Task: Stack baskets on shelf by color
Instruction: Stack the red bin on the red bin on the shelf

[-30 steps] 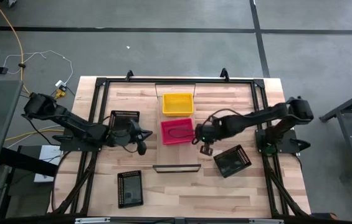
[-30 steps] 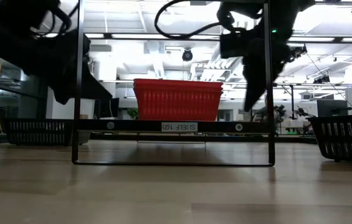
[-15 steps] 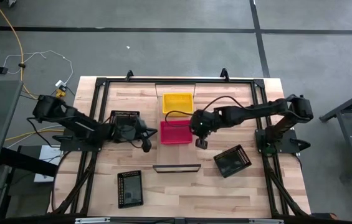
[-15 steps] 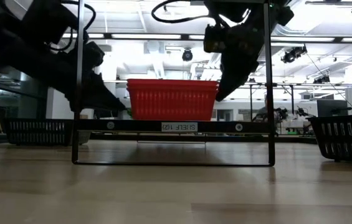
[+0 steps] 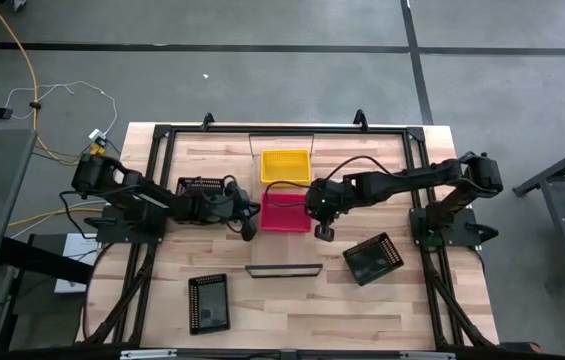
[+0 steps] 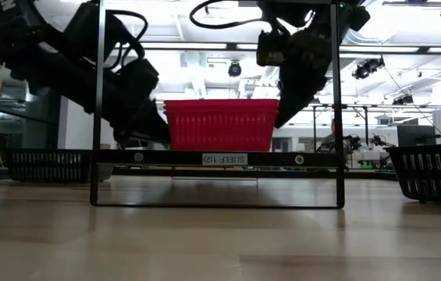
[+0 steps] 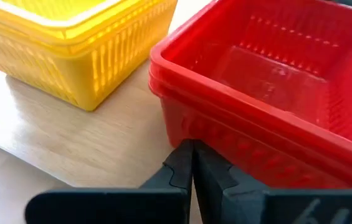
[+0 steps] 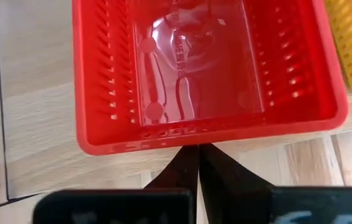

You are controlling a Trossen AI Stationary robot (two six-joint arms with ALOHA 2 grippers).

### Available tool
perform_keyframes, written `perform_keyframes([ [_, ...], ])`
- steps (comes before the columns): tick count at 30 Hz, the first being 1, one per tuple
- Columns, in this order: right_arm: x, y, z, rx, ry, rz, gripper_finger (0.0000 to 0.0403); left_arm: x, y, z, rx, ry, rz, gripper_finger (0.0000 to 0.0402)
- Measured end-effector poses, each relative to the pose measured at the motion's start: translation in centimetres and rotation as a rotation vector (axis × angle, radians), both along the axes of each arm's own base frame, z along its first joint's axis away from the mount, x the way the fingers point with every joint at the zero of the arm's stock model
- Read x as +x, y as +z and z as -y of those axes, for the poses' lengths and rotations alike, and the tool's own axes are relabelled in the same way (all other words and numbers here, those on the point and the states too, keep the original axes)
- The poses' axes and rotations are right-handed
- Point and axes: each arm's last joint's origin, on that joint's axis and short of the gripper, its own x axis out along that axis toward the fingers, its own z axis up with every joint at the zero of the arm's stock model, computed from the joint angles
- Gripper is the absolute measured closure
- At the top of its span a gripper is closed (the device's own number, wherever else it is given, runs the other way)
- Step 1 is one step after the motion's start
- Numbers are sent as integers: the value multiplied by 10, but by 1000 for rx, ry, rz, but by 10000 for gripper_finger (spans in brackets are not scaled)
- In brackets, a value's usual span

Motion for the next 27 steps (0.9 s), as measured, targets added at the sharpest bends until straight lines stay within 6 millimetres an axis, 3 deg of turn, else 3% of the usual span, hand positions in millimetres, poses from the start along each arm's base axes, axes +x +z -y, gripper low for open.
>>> perform_keyframes([
  [27, -4, -2, 5, -134, -54, -54, 403, 1, 1, -7, 31, 48, -6, 401],
])
